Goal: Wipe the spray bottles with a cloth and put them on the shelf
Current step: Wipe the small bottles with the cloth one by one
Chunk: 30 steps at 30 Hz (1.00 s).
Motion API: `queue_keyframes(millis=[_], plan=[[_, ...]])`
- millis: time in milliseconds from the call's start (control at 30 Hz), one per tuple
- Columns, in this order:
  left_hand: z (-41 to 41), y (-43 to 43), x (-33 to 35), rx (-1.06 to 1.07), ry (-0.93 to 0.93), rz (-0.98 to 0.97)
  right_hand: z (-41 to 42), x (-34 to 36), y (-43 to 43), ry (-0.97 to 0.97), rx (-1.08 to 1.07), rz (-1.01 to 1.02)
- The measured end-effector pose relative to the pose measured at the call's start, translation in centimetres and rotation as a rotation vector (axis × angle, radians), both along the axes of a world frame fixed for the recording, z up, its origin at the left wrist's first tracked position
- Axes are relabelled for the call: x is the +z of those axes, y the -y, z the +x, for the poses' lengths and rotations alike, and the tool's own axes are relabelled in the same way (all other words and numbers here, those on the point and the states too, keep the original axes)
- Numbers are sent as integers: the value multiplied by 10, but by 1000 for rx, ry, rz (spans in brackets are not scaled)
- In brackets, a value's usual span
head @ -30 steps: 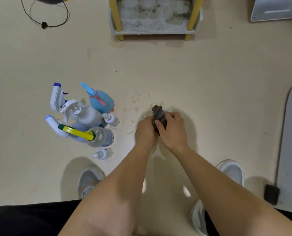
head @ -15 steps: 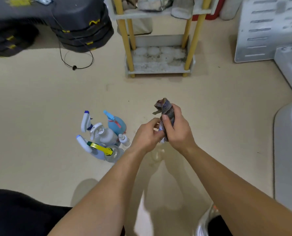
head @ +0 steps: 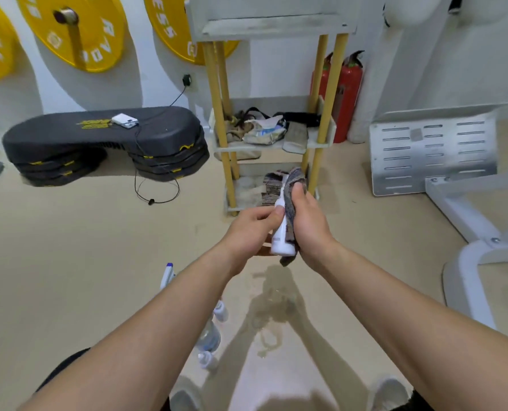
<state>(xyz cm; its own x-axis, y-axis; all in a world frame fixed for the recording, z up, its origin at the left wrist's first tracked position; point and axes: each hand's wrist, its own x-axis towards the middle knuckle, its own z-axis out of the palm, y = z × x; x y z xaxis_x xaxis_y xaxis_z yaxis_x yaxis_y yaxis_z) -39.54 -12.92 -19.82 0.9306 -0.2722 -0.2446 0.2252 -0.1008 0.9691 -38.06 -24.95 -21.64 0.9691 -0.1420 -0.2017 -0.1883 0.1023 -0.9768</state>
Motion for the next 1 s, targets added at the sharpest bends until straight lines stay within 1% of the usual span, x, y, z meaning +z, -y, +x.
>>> queue_keyframes(millis=[33,133,267,333,467,500,567,633,667,733,800,833,933,1000], plan=[[2,2,5,61,-7,-3,-4,4,-2,28,-7,-56],[6,5,14,222,-21,-15,-11,15,-6,117,-26,-129],[1,4,5,192,-15,-94,-12,19,-11,204,-34,-166],[3,1,-1,178,-10,-119,-6,16,-14,180,-56,-94],[11,-3,-9,119,-77,-158,12,13,-13,-9,-42,138],[13,-3,-11,120,-88,-150,16,11,-13,-27,-45,148],[16,1,-17,184,-69,-95,18,7,-17,21,-62,33],[20,8,-27,309,6,-19,17,4,-21,124,-75,-119],[19,12,-30,377,28,2,16,4,-23,164,-83,-168],[17,19,-32,486,33,-14,17,4,-26,200,-99,-195],[17,22,-30,517,26,-68,21,6,-26,173,-106,-149],[17,22,-27,506,22,-104,23,8,-25,143,-93,-86],[21,16,-18,437,0,-209,24,13,-19,23,-39,189],[21,12,-14,365,-21,-203,25,14,-14,-31,-25,316]])
